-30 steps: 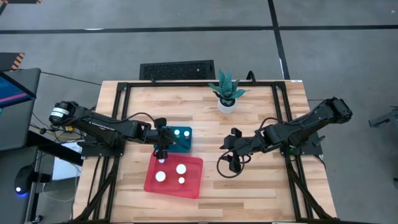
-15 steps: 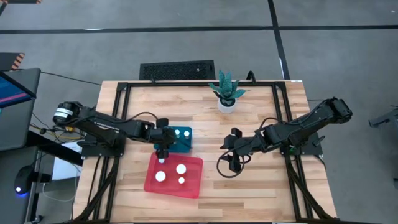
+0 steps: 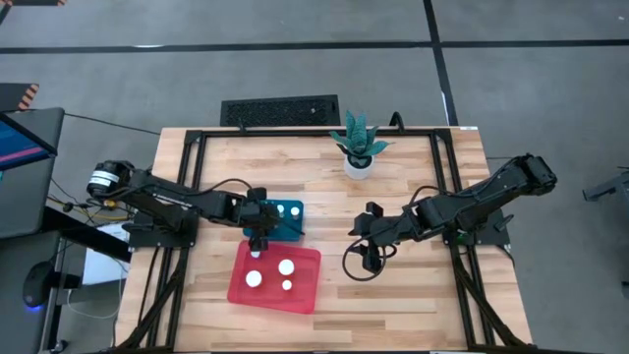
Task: Pick and place medicine bottles into bin by pill shape (circle, oval)
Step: Put the yellow tablet bottle into the blue bin, then return to Home Position
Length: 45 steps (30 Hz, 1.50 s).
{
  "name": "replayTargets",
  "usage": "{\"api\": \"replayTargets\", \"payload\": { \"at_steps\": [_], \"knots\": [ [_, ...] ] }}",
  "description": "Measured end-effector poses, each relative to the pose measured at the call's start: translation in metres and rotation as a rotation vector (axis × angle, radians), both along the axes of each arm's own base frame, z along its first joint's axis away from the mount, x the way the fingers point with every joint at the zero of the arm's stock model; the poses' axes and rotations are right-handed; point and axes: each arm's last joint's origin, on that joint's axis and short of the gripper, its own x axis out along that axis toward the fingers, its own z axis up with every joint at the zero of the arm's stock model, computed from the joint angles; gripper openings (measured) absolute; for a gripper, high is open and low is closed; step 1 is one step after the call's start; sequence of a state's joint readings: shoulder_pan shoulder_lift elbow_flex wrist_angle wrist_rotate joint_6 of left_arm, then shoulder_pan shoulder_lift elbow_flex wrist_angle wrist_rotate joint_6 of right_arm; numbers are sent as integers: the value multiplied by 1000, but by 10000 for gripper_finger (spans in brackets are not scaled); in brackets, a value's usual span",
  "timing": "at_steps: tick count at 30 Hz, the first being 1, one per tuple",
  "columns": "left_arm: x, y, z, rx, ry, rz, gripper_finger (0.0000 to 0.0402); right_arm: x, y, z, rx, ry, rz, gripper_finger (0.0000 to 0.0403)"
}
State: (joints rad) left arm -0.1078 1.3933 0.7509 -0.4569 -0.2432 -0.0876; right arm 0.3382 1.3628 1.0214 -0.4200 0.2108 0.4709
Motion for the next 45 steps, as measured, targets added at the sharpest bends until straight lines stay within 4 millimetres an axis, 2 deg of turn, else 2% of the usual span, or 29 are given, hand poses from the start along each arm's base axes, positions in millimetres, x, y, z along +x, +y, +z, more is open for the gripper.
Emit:
{"api": "replayTargets", "payload": {
  "at_steps": [11,16,19,22,25,31,36,41,45],
  "knots": [
    [6,0,11,21,-26,6,197,-1,0,-1,-11,16,4,223],
    [6,0,19,23,13,11,213,-1,0,-1,-11,16,5,223],
    [8,0,30,18,21,21,217,0,0,0,-6,1,5,223],
    [12,-1,52,-6,-3,20,218,-3,-1,7,5,-34,9,223],
    [16,-3,84,-19,-47,23,218,-9,-5,24,11,-91,17,223],
    [18,-3,168,-49,-194,40,218,-38,-23,91,15,-323,26,224],
    [9,-2,229,-89,-337,72,218,-82,-41,140,19,-488,14,224],
    [0,0,271,-147,-501,108,218,-130,-59,161,-77,-555,38,224],
    [-10,0,284,-117,-538,30,217,-161,-70,165,-124,-607,26,224]
  ]
}}
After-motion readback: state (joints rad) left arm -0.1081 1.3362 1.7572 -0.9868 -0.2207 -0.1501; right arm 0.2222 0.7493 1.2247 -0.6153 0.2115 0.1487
